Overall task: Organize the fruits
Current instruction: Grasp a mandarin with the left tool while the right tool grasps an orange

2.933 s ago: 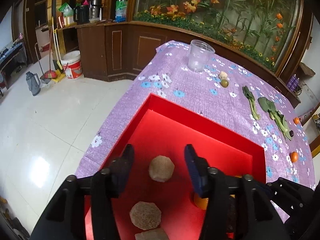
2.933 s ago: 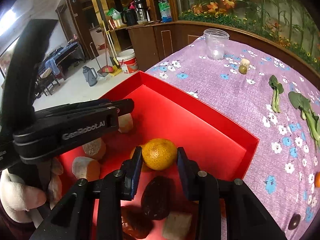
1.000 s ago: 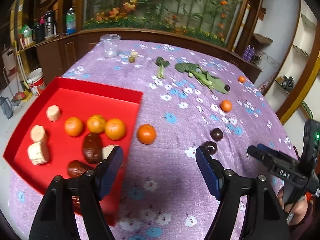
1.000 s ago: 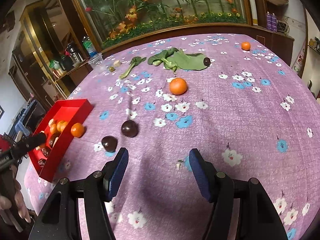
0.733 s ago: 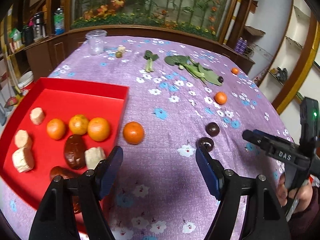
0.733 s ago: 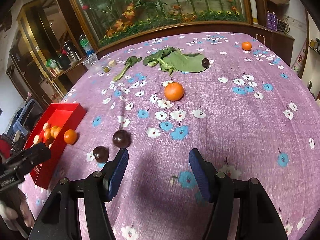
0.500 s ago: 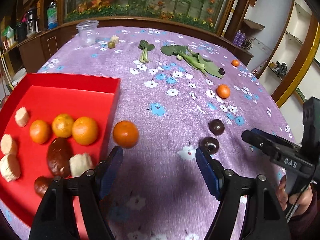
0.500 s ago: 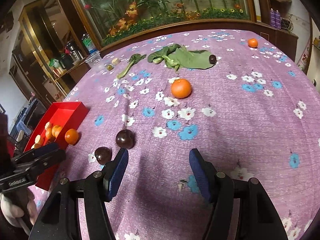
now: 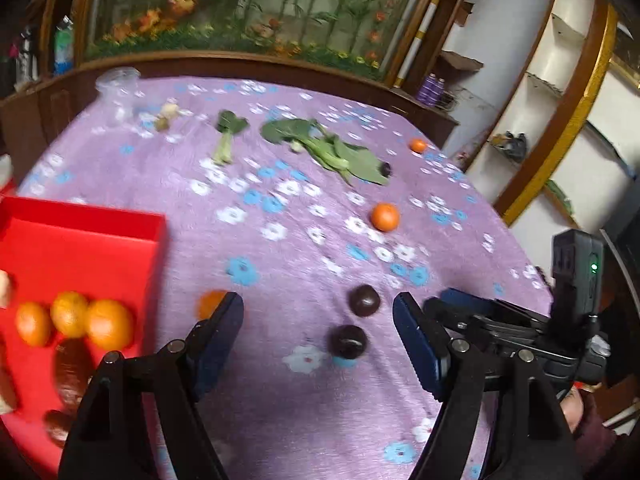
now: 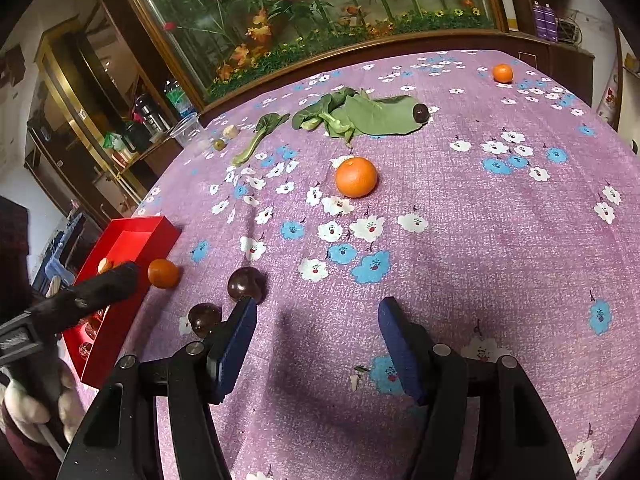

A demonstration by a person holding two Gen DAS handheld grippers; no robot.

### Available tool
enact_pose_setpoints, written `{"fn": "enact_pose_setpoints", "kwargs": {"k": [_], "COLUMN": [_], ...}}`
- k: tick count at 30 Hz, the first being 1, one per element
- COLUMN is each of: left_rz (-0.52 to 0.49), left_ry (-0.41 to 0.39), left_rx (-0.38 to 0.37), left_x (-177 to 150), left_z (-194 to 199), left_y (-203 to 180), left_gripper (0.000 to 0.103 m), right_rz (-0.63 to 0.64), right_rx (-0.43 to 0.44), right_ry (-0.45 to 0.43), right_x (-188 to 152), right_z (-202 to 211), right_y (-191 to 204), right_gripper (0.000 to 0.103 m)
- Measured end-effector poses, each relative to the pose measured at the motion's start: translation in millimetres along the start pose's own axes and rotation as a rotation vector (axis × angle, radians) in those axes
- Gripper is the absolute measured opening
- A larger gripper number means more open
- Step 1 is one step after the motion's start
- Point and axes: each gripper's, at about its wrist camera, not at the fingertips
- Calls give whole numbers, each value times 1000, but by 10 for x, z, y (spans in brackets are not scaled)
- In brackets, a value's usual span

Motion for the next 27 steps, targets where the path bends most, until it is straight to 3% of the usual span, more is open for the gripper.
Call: {"fn": "enact_pose_setpoints", "kwargs": {"k": [4, 11, 13, 14, 15, 21, 24, 27], "left_rz": [26, -27, -46, -59, -61, -30, -48, -87], "left_ry": [29, 133, 130, 125, 123, 104, 97, 92], "left_rx": [115, 177, 194, 204, 203, 181, 177, 194], "left_x": [17, -81, -129, -144, -153, -128, -120, -144], "left_z": [-64, -451, -472, -458, -442, -423, -459, -492], "left_y": [176, 184, 150, 131, 128, 180, 136, 84], "left_gripper": [76, 75, 64, 50, 44, 46, 54, 54], "right_rz": [-11, 2, 5, 4, 1, 19, 45, 67], "right_rx": [5, -1, -3, -3, -2, 10, -31, -65], "right_ry": [9, 11, 13, 14, 16, 60, 33, 33], "right_x": [-3, -12, -16, -14, -7, 286, 519, 697], "right_z": [-23, -32, -35, -35, -34, -119, -238, -433], "right_y": [-19, 7, 10, 10, 6, 2, -10, -16], "right_gripper": [68, 69, 69, 69, 69, 69, 69, 68]}}
Point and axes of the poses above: each gripper's, at about its wrist camera, not at the fingertips, and z roughly against the way its jaws point, y to its left, x to its top, and after that the axes turned 3 degrees about -y, right-handed
